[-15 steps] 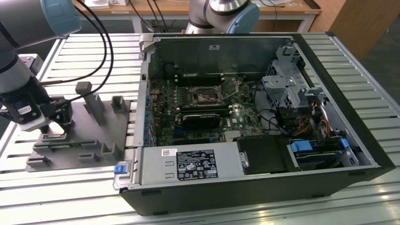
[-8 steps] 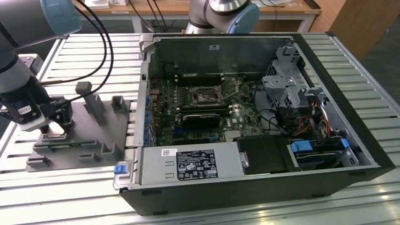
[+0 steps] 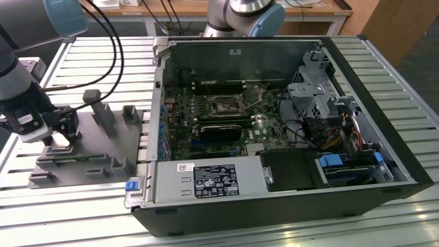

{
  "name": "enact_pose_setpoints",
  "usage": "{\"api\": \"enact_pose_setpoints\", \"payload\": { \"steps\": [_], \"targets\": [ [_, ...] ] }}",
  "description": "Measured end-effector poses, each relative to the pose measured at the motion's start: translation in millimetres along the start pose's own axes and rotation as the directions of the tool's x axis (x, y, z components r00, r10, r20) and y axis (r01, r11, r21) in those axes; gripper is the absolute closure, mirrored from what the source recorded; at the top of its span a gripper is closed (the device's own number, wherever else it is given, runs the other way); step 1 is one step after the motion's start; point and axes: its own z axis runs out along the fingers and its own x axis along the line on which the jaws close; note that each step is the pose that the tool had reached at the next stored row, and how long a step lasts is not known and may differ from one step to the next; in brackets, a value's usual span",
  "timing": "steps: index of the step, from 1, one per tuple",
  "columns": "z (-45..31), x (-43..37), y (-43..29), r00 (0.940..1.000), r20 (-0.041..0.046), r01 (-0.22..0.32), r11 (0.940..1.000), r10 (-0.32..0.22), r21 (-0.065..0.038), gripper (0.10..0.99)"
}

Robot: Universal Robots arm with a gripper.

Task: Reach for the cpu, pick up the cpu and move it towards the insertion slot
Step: 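Pick up the cpu and move it towards the insertion slot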

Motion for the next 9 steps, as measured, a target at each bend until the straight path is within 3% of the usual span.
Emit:
{"api": "enact_pose_setpoints", "payload": {
  "steps": [9],
  "targets": [
    [-10.9,0.0,0.6,1.0,0.0002,0.0,1.0,0.0,0.0,0.545]
  ]
}}
